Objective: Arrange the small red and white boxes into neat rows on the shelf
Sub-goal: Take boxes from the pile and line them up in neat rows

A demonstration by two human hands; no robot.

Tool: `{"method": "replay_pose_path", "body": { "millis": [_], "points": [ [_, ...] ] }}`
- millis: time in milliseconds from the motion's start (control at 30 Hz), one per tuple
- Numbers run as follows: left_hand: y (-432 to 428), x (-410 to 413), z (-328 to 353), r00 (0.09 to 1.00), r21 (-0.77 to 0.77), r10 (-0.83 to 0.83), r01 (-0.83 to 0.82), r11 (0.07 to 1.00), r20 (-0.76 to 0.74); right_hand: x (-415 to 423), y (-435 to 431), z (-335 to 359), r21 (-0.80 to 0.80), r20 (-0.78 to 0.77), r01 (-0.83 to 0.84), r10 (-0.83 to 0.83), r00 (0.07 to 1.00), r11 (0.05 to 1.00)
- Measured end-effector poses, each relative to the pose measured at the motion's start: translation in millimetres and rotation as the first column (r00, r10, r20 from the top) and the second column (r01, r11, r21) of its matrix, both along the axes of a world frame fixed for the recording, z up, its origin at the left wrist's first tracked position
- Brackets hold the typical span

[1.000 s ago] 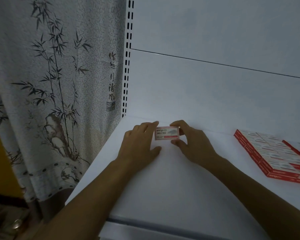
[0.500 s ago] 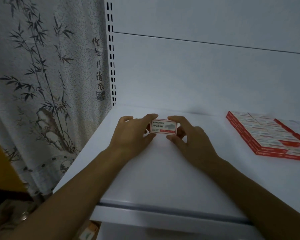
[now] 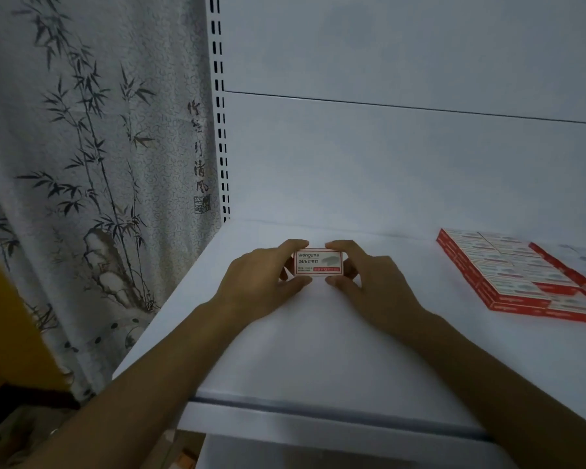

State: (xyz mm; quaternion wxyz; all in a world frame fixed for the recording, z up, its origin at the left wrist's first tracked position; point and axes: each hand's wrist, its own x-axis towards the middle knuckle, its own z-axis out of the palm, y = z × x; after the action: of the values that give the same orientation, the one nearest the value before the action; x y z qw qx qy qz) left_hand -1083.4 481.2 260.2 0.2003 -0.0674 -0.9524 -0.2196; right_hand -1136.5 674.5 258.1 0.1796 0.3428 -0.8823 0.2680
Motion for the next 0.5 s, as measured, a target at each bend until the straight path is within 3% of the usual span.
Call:
{"method": "replay_pose_path", "body": {
  "millis": [300, 500],
  "points": [
    [83.3, 10.8, 28.4, 0.974, -0.151, -0.186, 0.166, 0.975, -0.132, 25.6, 99.4, 30.6, 0.061, 0.011, 0.051, -0.052, 0.999, 0.997],
    [183.8, 0.7, 28.2, 0.964, -0.148, -0.229, 0.209, 0.967, -0.132, 36.0, 181.2, 23.2, -0.059, -0.016, 0.199, -0.200, 0.980, 0.978]
  ]
}}
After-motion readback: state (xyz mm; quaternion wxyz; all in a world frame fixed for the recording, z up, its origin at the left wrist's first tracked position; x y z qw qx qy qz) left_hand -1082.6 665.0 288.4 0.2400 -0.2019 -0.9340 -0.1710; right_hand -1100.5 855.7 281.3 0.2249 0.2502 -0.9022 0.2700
